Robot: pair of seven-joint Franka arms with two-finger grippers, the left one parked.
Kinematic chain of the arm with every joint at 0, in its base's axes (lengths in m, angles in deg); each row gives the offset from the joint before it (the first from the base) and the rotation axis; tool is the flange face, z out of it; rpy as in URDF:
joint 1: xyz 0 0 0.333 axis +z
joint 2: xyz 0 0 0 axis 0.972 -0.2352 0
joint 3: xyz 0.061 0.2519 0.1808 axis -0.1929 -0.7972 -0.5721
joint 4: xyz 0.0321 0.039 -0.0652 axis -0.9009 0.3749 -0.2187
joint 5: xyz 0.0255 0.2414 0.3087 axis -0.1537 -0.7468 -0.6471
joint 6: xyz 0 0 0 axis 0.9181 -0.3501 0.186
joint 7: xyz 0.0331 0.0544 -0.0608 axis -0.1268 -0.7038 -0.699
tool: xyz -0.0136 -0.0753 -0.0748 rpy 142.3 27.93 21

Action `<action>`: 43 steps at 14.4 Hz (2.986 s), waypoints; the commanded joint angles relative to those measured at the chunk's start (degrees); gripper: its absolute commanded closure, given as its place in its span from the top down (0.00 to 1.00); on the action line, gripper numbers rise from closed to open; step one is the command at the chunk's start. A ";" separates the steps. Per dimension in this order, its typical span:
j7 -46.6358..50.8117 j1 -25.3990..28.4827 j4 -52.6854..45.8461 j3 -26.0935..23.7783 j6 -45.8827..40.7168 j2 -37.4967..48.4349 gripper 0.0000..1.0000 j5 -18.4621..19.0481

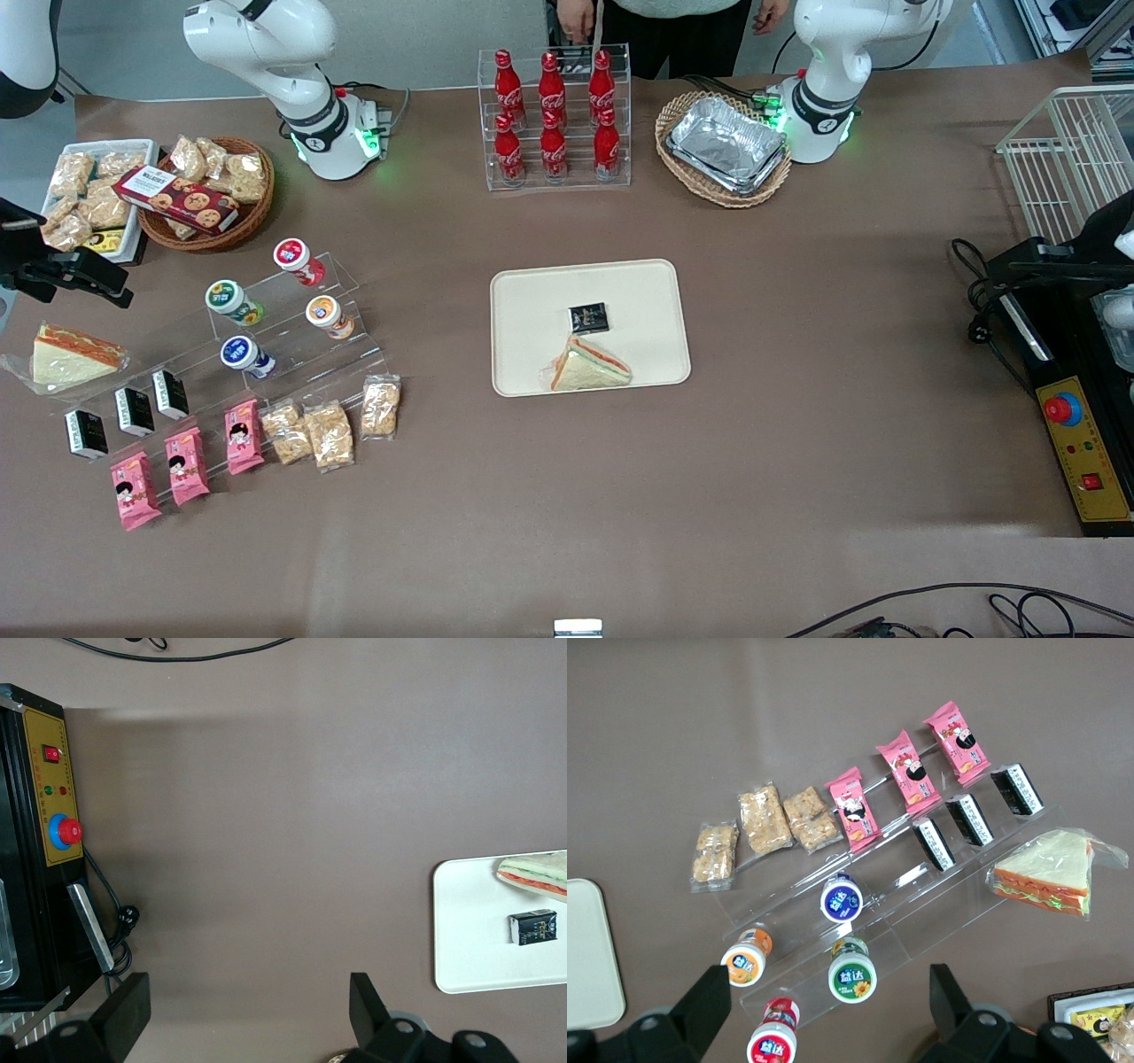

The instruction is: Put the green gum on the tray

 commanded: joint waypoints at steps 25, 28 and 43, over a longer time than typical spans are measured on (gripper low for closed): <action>-7.83 -0.45 1.00 1.40 -6.33 1.61 1.00 -4.53; -8.98 -0.45 9.14 1.75 -1.43 6.77 1.00 -4.27; -10.03 -1.60 31.85 2.46 14.93 12.34 1.00 -3.56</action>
